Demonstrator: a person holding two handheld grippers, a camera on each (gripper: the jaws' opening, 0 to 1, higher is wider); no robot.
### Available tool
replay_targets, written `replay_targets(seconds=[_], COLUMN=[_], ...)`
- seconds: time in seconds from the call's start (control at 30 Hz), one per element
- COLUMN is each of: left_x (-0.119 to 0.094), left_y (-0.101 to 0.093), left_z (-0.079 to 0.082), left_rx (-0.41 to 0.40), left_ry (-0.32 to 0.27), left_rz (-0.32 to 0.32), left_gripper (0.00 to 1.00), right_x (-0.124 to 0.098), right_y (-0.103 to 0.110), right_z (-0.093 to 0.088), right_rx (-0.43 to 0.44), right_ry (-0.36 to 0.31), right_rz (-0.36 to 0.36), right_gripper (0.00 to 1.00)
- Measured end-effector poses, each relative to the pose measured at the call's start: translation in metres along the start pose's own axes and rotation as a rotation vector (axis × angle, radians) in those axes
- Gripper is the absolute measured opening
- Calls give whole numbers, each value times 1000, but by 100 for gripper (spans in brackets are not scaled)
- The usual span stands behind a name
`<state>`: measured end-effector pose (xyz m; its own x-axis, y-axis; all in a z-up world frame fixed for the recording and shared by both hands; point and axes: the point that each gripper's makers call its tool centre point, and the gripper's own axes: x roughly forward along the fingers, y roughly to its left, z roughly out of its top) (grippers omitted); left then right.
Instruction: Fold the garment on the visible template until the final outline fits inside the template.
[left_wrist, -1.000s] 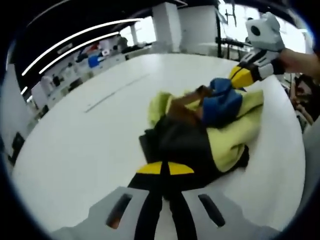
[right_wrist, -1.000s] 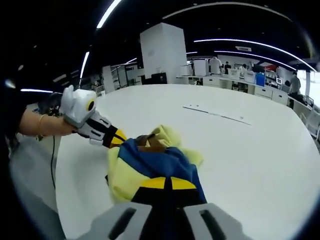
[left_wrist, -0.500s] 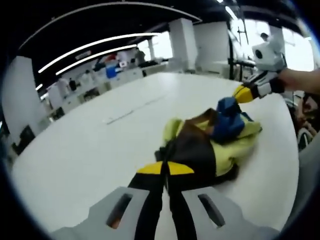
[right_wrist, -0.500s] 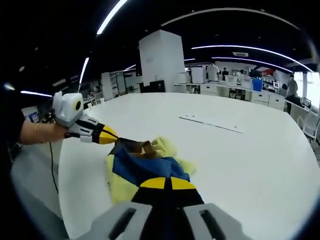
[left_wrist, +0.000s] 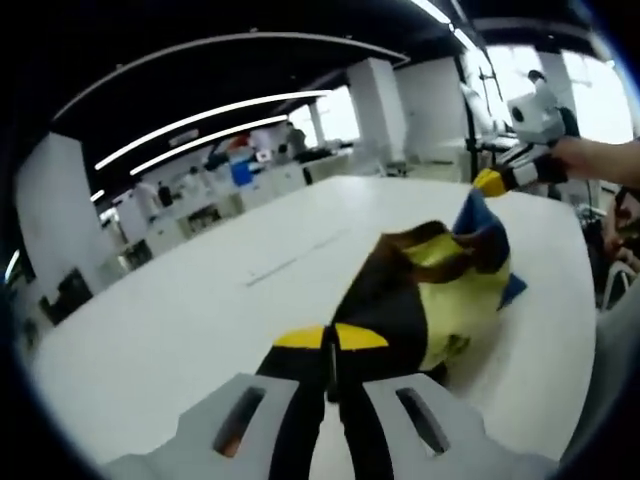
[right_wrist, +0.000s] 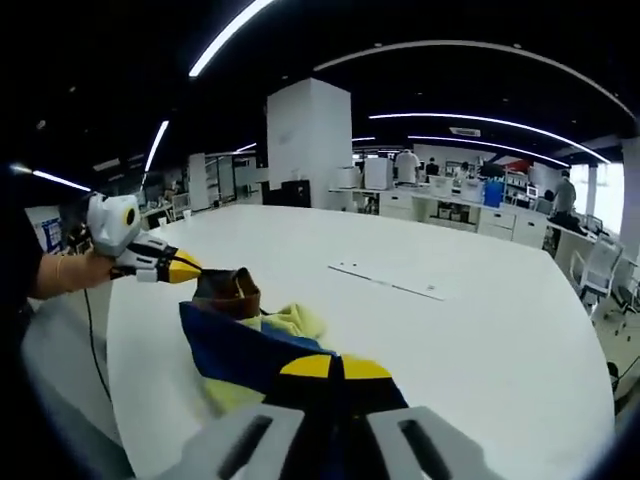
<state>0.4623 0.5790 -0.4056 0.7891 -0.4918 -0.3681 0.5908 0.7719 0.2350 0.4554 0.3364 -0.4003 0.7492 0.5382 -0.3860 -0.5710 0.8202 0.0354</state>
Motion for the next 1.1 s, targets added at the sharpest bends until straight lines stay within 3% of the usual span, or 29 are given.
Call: replay_targets(seconds=[0.3, 0.53, 0.87, 1.0, 1.1], left_x=[-24, -23, 14, 34, 53], left_y=[31, 65, 92, 105, 104], left_z=[24, 32, 50, 46, 46], left_rx=[-55, -59, -68, -23, -34], left_ry=[-62, -75, -97, -67, -63], left_rz=[132, 203, 244, 287, 277], left_gripper=[0, 0, 0, 0, 0], right_x=[-16, -5, 21, 34, 44], right_y=[-7, -30, -68, -85, -93], right_z=[27, 38, 47, 47, 45], right_rx=[11, -12, 17, 86, 97], right_ry=[-54, -42, -33, -46, -37], right_rz=[-41, -75, -117, -141, -152], right_gripper=[0, 0, 0, 0, 0])
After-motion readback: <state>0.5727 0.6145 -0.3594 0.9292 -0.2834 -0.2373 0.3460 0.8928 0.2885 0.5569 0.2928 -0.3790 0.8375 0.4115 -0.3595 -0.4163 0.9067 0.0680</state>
